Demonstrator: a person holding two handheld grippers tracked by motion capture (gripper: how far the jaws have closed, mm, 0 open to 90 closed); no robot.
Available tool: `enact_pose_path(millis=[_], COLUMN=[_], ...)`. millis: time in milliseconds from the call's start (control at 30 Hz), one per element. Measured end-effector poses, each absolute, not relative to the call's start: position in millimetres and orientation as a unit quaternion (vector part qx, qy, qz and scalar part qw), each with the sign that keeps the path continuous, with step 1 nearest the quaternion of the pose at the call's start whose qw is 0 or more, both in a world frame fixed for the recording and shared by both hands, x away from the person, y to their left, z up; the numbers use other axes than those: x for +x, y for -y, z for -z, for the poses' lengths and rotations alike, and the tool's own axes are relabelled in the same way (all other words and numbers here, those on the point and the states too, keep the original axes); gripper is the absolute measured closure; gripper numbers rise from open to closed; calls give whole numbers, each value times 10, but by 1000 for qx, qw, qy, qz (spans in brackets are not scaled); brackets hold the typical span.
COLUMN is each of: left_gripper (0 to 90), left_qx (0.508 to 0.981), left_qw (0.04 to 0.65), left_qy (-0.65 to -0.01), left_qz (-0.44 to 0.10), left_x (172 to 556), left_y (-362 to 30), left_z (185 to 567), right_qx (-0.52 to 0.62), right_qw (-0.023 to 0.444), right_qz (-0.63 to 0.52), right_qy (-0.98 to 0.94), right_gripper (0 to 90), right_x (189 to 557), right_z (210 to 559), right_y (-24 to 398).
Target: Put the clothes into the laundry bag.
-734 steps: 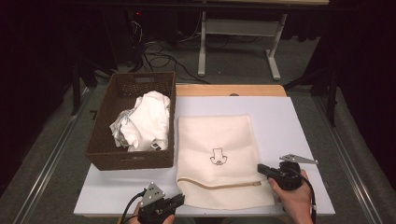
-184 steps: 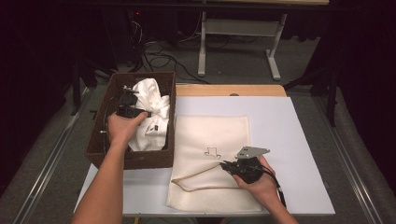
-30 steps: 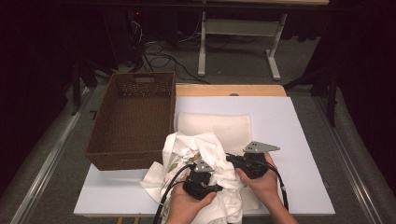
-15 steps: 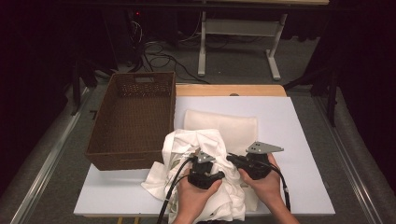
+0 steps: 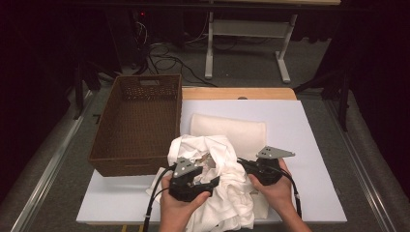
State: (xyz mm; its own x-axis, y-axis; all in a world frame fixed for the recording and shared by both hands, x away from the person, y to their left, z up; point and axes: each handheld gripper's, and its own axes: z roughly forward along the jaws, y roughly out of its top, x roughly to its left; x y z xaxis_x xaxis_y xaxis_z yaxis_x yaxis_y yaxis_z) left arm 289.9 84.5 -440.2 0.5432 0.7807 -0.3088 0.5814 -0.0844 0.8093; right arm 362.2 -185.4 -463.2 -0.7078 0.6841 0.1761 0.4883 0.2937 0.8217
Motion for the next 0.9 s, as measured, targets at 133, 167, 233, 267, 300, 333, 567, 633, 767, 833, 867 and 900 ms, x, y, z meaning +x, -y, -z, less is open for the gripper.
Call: enact_pose_path(millis=[133, 167, 233, 267, 300, 333, 567, 633, 767, 833, 867, 900], left_gripper=[341, 341, 340, 340, 343, 353, 639, 767, 875, 882, 882, 882], left_qx=[694, 686, 667, 661, 656, 649, 671, 676, 698, 710, 719, 730], left_qw=[464, 461, 457, 452, 448, 446, 428, 433, 444, 465, 474, 480], left_qy=[-521, -532, -556, -565, -571, -578, -574, -566, -537, -508, -491, -474], left_qz=[-179, -187, -192, -198, -208, -216, -191, -186, -166, -142, -129, -111], left_x=[2823, 2822, 2826, 2830, 2829, 2832, 3010, 2999, 2943, 2918, 2908, 2907], left_y=[-1126, -1169, -1273, -1319, -1338, -1357, -1351, -1323, -1197, -1113, -1067, -1019], left_z=[4456, 4476, 4524, 4548, 4559, 4571, 4671, 4671, 4668, 4665, 4663, 4665], right_qx=[369, 369, 368, 367, 367, 367, 366, 365, 366, 365, 366, 365], right_qw=[102, 102, 102, 103, 103, 102, 100, 100, 99, 99, 100, 100], right_qz=[-466, -466, -466, -466, -466, -467, -464, -465, -466, -466, -466, -466], right_qy=[-797, -797, -798, -799, -799, -798, -800, -800, -800, -800, -800, -800], right_gripper=[884, 885, 884, 885, 885, 885, 884, 884, 885, 884, 884, 884], right_x=[3630, 3634, 3632, 3632, 3631, 3632, 3637, 3637, 3643, 3642, 3641, 3640], right_z=[4648, 4651, 4651, 4651, 4651, 4654, 4665, 4664, 4670, 4670, 4669, 4669], right_y=[1854, 1852, 1848, 1848, 1849, 1850, 1844, 1848, 1850, 1848, 1847, 1846])
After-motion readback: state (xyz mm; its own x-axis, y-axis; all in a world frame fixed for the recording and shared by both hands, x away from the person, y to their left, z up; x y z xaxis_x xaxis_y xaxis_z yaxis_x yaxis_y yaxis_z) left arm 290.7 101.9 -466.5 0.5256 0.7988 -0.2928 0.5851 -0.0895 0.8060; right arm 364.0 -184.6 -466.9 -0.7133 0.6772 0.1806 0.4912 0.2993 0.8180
